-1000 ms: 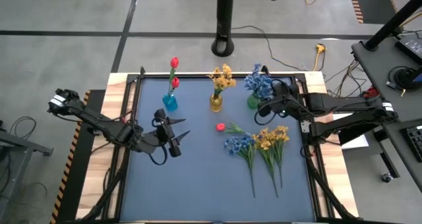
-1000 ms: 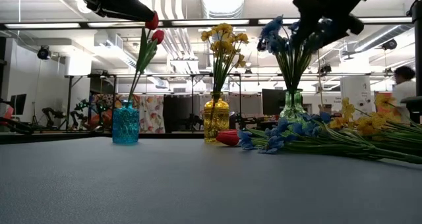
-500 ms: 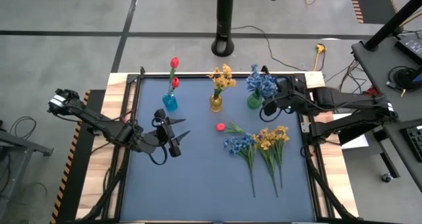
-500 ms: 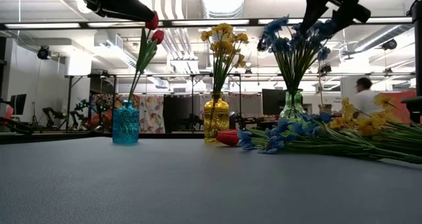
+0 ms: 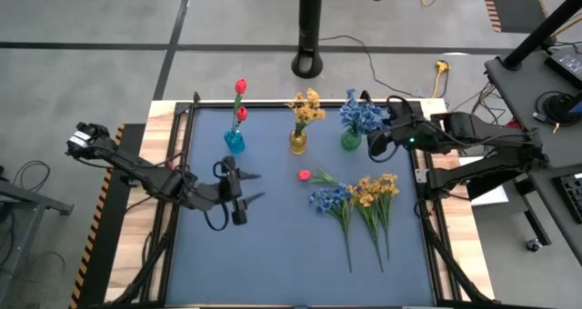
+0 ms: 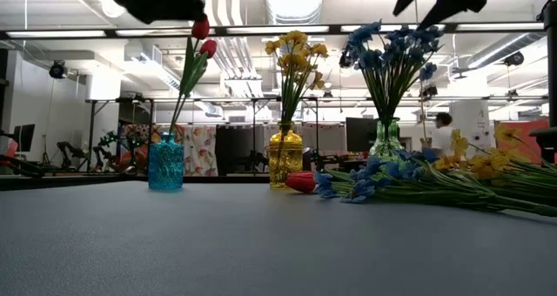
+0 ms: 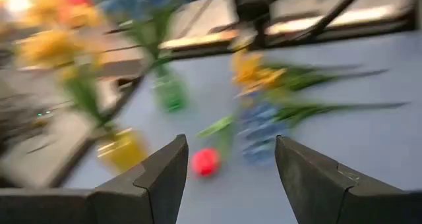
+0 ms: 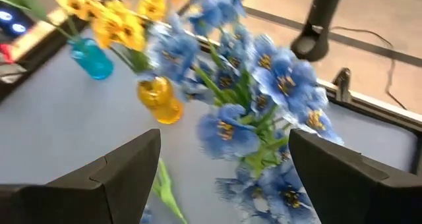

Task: Sort flowers into vase by color
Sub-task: Put the blue flowers into the green vase

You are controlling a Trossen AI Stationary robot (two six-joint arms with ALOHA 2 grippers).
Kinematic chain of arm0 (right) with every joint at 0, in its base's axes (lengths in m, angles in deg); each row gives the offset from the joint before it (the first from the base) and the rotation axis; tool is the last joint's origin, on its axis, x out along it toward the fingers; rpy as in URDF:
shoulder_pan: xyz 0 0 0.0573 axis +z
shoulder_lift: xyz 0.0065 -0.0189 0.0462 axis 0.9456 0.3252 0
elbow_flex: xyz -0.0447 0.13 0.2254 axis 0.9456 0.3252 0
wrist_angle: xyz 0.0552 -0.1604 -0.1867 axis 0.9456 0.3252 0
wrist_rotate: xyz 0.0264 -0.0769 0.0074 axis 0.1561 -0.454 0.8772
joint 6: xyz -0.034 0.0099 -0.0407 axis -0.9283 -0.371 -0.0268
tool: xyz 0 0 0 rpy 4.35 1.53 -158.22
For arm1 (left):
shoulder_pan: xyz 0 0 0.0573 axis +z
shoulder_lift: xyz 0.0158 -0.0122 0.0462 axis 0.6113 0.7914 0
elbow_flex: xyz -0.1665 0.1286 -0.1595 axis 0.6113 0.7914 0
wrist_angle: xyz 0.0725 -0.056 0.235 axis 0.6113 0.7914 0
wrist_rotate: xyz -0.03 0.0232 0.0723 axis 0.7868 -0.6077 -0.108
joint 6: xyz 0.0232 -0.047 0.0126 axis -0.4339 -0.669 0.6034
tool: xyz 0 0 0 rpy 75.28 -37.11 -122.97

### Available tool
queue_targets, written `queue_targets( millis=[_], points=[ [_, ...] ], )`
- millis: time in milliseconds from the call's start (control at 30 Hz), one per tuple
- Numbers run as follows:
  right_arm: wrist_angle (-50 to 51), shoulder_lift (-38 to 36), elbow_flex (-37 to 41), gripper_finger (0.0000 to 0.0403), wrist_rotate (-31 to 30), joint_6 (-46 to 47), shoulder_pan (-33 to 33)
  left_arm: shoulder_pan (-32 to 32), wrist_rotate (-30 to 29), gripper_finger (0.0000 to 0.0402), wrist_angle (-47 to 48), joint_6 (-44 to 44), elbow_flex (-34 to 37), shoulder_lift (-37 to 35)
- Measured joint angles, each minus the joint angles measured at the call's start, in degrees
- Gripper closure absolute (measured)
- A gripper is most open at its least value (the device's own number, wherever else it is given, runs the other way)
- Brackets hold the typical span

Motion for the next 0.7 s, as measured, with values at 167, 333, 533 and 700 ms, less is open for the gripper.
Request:
queue_targets(
  millis=[167,333,533,700],
  points=[
    [-0.06,0.56,-3.3,0.0076,1.01,-0.99,2.65,-0.02,2.56,0.0191,-8.24,1.65,-0.02,5.02],
    [-0.47,2.41,-5.65,0.0076,1.71,-1.13,7.79,-0.14,2.58,0.0191,-9.62,-0.99,-0.02,10.95],
    [-0.33,6.0,-7.33,0.0078,1.98,1.69,15.36,-2.38,4.44,0.0191,-7.27,-5.71,-1.2,14.52],
    [-0.27,8.96,-8.28,0.0078,6.25,6.02,21.21,-5.73,13.37,0.0191,9.05,-13.39,-7.44,14.35]
  ],
)
